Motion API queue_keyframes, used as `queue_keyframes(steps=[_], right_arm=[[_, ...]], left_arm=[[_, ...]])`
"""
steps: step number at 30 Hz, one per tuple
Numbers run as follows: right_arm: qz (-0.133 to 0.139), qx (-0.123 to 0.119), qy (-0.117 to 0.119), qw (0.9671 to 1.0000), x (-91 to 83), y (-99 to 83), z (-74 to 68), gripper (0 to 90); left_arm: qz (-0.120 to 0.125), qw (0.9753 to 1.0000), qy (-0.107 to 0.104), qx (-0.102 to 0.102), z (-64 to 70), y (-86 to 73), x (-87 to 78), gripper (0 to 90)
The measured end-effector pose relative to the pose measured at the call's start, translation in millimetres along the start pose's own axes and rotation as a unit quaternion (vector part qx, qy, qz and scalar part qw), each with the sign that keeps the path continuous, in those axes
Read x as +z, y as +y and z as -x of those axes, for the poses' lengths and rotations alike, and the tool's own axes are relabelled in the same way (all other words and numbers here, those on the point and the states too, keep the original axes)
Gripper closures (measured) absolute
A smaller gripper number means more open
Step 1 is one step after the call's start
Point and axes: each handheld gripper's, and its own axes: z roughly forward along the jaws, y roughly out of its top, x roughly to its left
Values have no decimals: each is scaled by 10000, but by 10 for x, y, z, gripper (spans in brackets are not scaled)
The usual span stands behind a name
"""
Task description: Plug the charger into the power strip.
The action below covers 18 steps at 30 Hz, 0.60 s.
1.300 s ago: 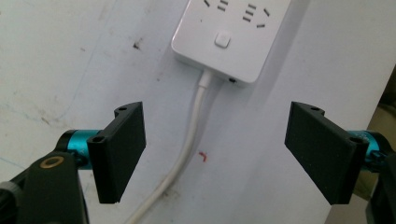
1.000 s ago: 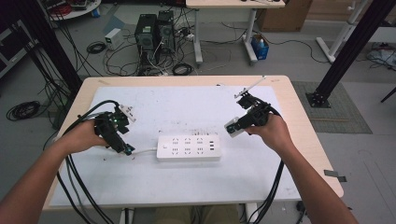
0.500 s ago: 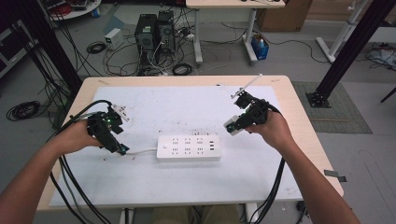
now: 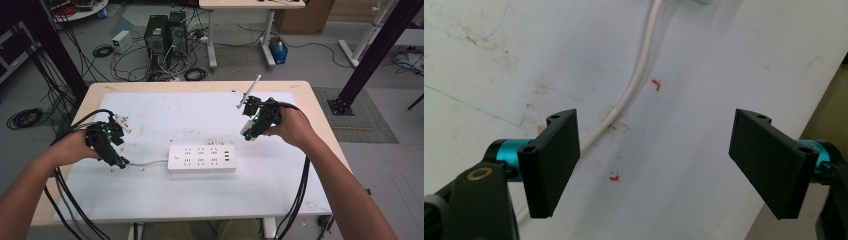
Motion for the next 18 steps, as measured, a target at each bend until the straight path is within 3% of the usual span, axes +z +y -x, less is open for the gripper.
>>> queue_keyframes(steps=[5,9,18], right_arm=[[-151,-140,-109,9997,121,86,5,619],[-169,-262,54,9995,216,204,-18,620],[-354,-831,268,9956,494,437,-182,621]], left_arm=[[-9,10000,79,18,-11,-21,34,206],[29,9999,117,11,-19,-13,39,206],[106,9999,57,74,-32,-19,67,206]])
